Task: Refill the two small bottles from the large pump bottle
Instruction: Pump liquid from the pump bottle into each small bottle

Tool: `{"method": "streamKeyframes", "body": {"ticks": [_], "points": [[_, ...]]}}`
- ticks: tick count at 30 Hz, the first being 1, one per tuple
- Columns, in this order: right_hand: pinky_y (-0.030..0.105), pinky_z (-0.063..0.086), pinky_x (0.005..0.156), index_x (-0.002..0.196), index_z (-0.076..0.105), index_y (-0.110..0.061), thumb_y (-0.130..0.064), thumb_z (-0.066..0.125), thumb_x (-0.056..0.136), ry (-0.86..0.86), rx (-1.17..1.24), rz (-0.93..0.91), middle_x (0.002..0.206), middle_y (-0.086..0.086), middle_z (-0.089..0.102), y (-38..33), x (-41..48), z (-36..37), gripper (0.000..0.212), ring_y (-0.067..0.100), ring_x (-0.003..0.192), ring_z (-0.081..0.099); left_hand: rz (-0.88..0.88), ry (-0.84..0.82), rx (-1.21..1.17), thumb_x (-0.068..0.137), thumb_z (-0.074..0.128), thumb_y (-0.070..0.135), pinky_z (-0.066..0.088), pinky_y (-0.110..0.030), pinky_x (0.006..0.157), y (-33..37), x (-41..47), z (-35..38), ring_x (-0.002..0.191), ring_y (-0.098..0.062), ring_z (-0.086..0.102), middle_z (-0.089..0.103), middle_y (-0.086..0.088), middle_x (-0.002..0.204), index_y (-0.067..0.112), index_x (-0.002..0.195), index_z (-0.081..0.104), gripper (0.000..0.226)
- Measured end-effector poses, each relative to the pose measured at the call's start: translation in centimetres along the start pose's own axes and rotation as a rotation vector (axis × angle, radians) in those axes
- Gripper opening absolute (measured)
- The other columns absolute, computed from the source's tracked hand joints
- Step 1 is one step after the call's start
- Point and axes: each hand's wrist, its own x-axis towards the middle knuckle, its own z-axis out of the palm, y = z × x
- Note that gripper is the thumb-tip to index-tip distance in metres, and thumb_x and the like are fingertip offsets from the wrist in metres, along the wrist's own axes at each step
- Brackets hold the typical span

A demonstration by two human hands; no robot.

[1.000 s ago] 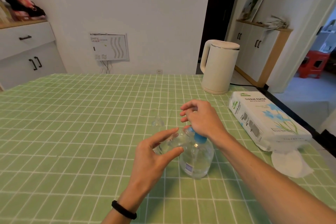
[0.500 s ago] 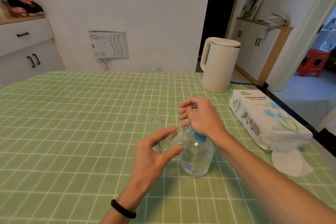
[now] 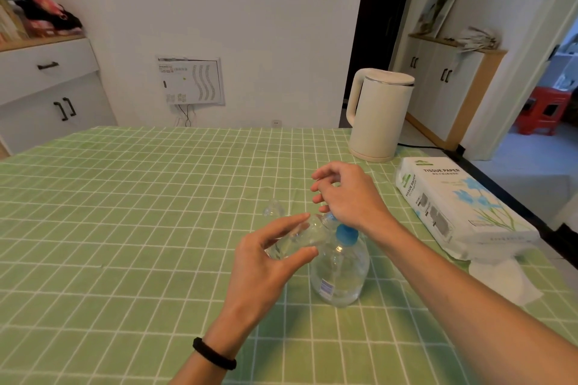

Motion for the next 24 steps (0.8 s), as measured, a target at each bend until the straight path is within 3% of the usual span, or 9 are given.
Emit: {"method": "streamKeyframes", "body": {"ticks": [3,11,18,24], "points": [[0.024,0.064,0.061,0.103,0.071,-0.019,-0.006,0.052,0.104,0.006,0.042,0.015,0.092,-0.005,0.076,0.2,0.0,0.1,0.023,0.006,0.072,0.076,0.007,0.006,-0.007,0.077,0.091,0.023,0.051,-0.011,0.098,-0.1,0.0,0.1,0.112,0.003,0.072,0.078,0.024,0.115,0.035,0.122,0.077,0.049],[0.043,0.067,0.074,0.105,0.072,-0.015,-0.001,0.048,0.102,-0.013,0.039,0.050,0.092,-0.003,0.077,1.1,-0.5,0.4,0.028,0.011,0.079,0.077,-0.004,-0.003,-0.015,0.078,0.091,0.022,0.052,-0.013,0.100,-0.9,-0.2,0.2,0.116,0.001,0.071,0.078,0.023,0.118,0.039,0.120,0.076,0.048],[0.040,0.067,0.070,0.102,0.072,-0.019,-0.005,0.049,0.102,0.000,0.022,0.026,0.091,-0.005,0.076,0.9,-0.7,0.3,0.027,0.008,0.075,0.076,-0.004,-0.002,0.005,0.076,0.092,0.025,0.051,-0.014,0.101,-0.8,-0.3,0.2,0.115,0.001,0.071,0.078,0.023,0.116,0.039,0.120,0.076,0.048],[0.042,0.066,0.076,0.104,0.072,-0.021,-0.013,0.053,0.102,0.014,-0.059,-0.070,0.092,-0.007,0.076,-0.3,-0.3,0.0,0.020,0.011,0.077,0.076,0.014,0.009,0.010,0.077,0.092,0.022,0.050,-0.010,0.099,-0.3,0.1,0.0,0.113,0.003,0.071,0.078,0.023,0.115,0.038,0.120,0.077,0.049]]}}
